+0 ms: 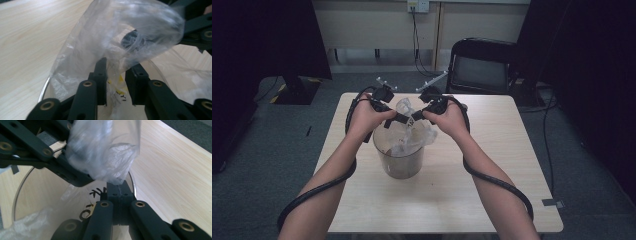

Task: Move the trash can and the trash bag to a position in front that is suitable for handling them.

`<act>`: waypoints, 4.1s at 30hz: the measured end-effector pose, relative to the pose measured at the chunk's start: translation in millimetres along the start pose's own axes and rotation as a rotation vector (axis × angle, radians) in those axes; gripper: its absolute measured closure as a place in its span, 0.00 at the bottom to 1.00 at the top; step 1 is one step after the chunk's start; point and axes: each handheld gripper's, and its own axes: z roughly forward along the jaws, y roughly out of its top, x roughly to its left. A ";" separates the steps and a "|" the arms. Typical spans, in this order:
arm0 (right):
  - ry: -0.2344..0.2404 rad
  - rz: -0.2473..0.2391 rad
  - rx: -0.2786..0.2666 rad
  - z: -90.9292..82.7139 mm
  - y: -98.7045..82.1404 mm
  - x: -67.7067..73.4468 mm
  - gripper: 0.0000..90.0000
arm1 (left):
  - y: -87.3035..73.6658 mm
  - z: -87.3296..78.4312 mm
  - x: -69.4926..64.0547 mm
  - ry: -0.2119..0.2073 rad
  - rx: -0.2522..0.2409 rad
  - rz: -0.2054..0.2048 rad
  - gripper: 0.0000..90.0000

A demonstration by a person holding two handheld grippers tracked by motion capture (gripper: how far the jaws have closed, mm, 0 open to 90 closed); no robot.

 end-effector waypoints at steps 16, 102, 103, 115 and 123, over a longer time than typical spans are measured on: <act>-0.051 0.035 0.012 -11.9 -16.4 -16.3 1.00 | -20.6 -42.8 21.3 0.109 0.050 -0.005 0.97; -0.026 0.093 -0.013 16.8 -25.8 -39.0 0.91 | -51.5 -46.2 80.2 0.042 -0.158 -0.151 0.60; -0.033 0.086 -0.021 12.3 -23.3 -37.8 0.91 | -48.9 -53.3 76.1 0.029 -0.163 -0.135 0.62; -0.004 0.012 -0.072 -8.7 1.3 -3.8 0.91 | -21.9 -41.9 13.9 -0.025 -0.179 -0.026 0.44; 0.051 -0.064 -0.043 6.5 15.1 17.6 0.84 | -13.2 -14.6 29.7 -0.037 -0.151 -0.031 0.87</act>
